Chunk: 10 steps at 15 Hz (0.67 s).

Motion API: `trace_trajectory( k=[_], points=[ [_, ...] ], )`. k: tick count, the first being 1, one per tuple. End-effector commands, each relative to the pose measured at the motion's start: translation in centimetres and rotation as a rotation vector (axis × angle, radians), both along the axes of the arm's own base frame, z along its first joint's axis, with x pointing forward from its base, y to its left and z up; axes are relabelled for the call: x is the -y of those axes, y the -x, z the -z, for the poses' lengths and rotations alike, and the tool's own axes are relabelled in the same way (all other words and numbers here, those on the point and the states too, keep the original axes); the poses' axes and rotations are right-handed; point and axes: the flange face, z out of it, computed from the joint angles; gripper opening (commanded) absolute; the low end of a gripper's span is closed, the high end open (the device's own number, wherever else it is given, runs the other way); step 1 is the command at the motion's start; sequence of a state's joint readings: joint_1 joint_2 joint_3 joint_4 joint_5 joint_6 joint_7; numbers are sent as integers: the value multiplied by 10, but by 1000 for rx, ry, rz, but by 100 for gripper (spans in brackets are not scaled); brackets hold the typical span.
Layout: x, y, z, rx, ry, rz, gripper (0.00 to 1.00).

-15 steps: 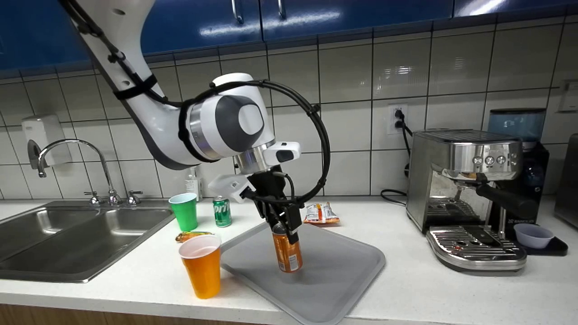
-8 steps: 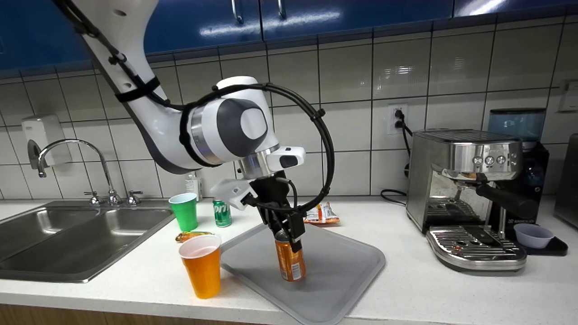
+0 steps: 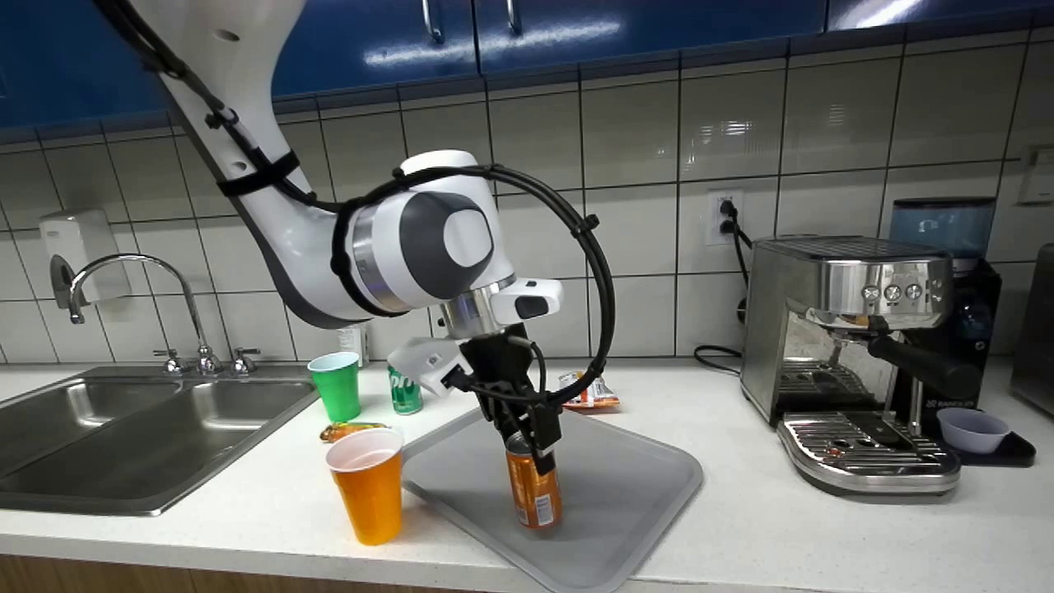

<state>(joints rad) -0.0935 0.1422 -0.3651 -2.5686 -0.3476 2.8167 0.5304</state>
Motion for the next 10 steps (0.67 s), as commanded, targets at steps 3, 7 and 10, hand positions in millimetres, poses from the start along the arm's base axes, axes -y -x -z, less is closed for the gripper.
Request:
trace_trajectory(
  k=[3,7,10],
  points=[
    [3,3,4,22,0,26,39],
    [5,3,7,25,1,33,39],
    [8,5,7,28,4,38,91]
  ],
)
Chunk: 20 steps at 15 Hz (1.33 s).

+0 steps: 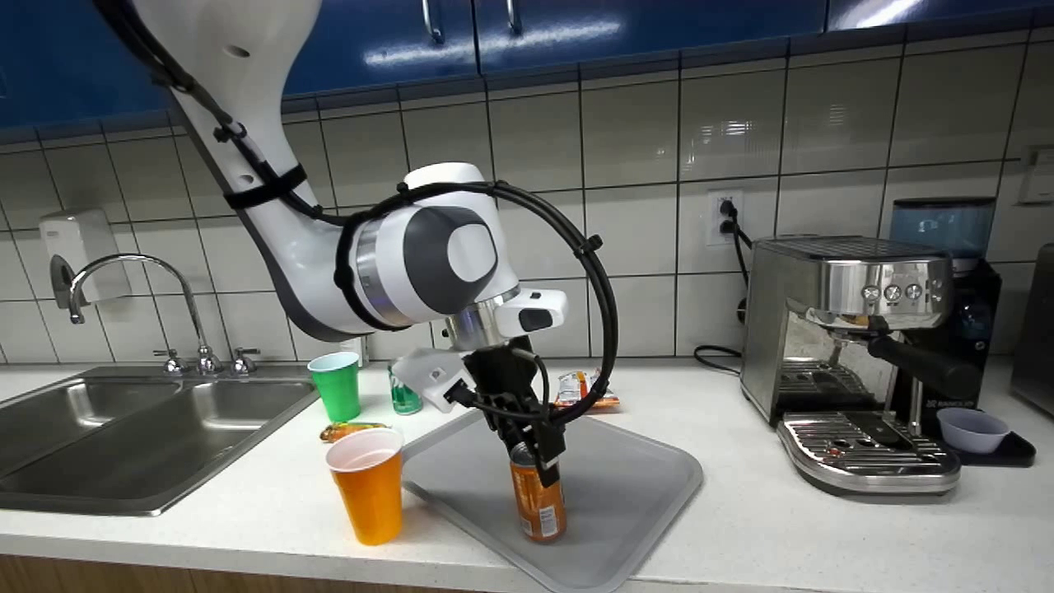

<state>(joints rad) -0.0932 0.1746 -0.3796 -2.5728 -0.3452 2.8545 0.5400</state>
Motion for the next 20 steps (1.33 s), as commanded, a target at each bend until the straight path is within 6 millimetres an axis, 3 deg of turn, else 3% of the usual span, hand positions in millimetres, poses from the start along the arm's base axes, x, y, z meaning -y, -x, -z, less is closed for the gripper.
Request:
trace_trajectory(
  k=[1,9,20],
  points=[
    [3,1,-5,28,4,21,96],
    [3,0,-18,55,20,23,100],
    [-36,-6,-61,125,93,-20,100]
  ],
)
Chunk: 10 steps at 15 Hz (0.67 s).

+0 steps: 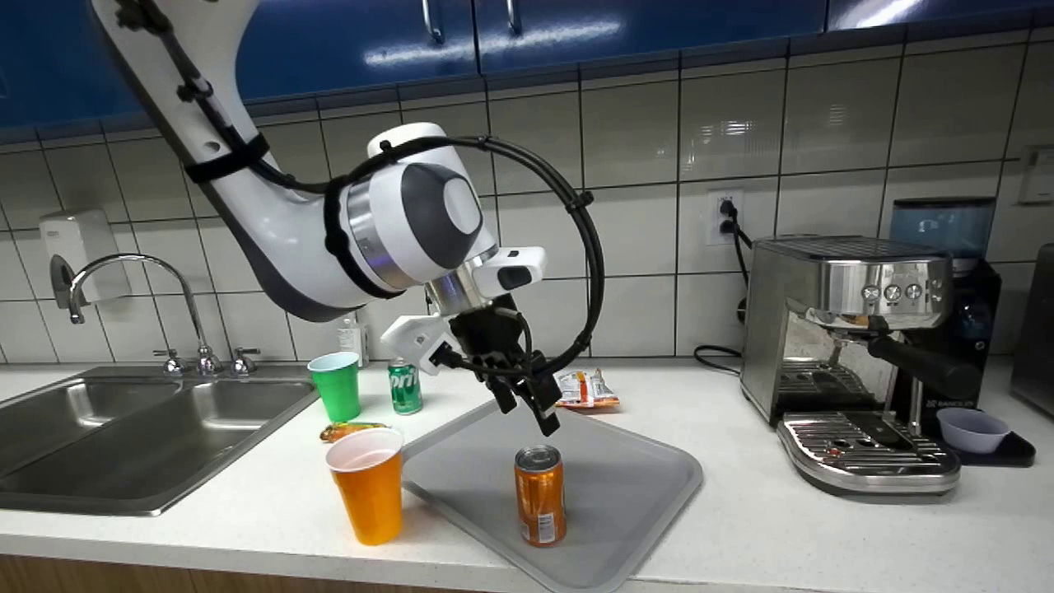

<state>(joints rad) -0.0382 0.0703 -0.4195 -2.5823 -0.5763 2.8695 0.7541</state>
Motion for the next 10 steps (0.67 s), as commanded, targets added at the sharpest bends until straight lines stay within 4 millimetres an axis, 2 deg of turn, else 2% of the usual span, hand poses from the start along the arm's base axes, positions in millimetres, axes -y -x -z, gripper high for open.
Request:
trace_trajectory(
  k=[1,6,10],
  points=[
    [-23,6,-24,25,29,-6,100],
    [-73,9,-38,54,40,-62,100],
    [-112,17,-41,64,21,-111,100]
  ],
)
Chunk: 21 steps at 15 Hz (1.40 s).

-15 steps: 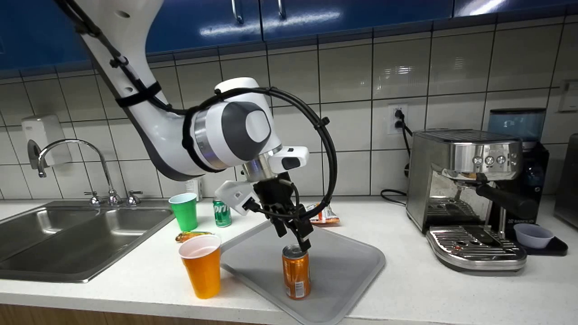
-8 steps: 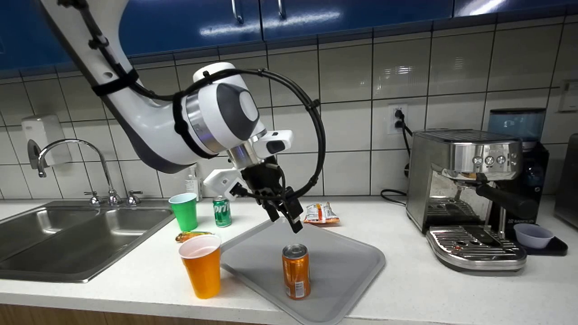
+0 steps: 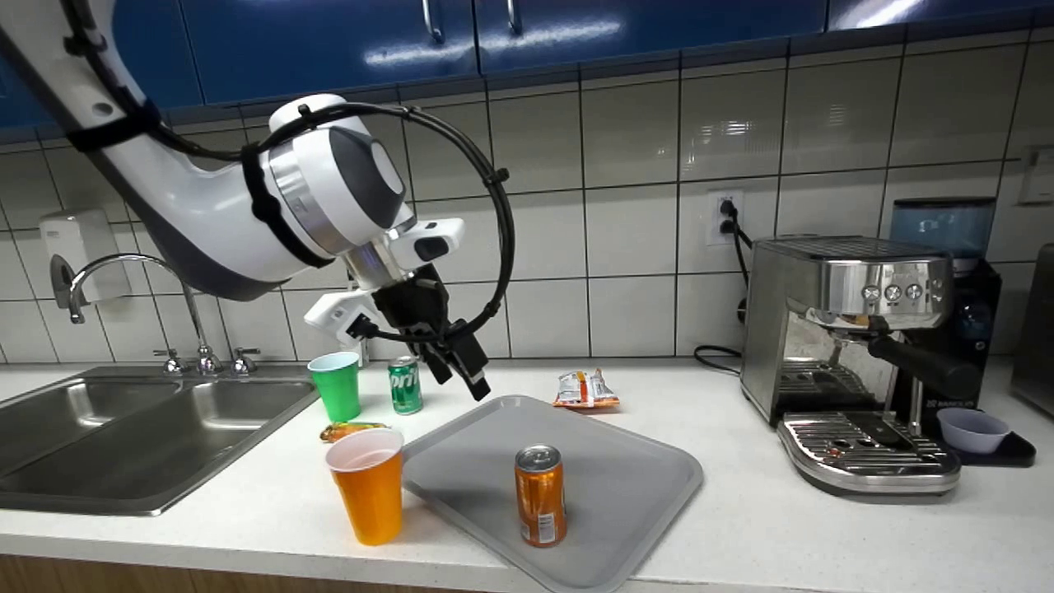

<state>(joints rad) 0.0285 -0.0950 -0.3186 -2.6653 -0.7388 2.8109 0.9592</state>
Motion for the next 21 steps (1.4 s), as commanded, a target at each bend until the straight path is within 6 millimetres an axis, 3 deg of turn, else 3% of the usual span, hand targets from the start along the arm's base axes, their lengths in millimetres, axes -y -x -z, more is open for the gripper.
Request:
trace_trajectory(
  k=[1,13,21],
  points=[
    [-34,16,-10,6,-7,-28,100],
    [-128,30,3,-32,-80,-188,100],
    [-142,28,21,-86,-123,-202,100]
  ],
)
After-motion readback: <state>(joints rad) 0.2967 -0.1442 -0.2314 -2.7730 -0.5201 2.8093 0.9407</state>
